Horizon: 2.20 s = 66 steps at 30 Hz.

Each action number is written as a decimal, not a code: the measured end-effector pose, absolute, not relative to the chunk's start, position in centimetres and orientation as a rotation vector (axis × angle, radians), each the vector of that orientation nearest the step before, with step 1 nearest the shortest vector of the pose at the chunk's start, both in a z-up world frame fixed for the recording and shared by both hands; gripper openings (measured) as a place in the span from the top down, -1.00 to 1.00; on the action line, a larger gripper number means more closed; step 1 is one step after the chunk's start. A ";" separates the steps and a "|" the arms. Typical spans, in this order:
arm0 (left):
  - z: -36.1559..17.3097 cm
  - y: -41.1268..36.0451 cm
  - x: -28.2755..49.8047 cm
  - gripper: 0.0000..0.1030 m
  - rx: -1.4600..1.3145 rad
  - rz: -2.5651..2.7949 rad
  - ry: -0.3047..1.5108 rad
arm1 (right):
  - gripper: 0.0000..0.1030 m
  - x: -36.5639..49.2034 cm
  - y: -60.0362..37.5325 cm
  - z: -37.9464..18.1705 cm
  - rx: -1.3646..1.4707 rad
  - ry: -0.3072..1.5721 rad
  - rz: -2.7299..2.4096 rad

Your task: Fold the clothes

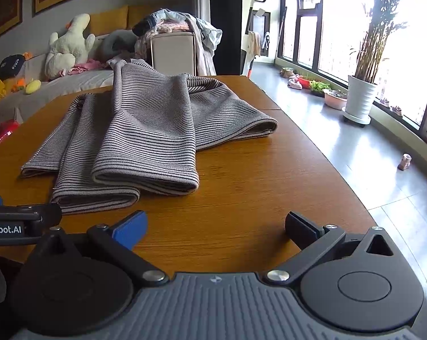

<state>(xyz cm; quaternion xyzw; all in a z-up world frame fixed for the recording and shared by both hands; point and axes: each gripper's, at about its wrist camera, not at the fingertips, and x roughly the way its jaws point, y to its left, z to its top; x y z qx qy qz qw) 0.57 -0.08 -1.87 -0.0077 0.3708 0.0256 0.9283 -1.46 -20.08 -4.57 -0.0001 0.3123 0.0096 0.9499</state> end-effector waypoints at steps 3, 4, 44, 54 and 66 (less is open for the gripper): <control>-1.9 -0.1 0.5 -1.00 -0.015 0.052 0.759 | -1.00 -1.5 -20.1 -4.6 -0.001 0.633 0.021; -1.9 -0.1 0.5 -1.00 -0.014 0.052 0.759 | -1.00 -1.5 -20.1 -4.6 -0.001 0.632 0.020; 3.6 4.2 13.6 -1.00 -0.201 -0.304 0.717 | -1.00 12.6 -23.2 1.0 0.231 0.554 0.202; -1.0 4.4 21.0 -1.00 -0.198 -0.261 0.822 | -1.00 21.3 -22.3 -3.1 0.328 0.716 0.293; -0.7 4.8 16.9 -1.00 -0.202 -0.290 0.848 | -1.00 14.1 -21.5 -2.9 0.210 0.719 0.374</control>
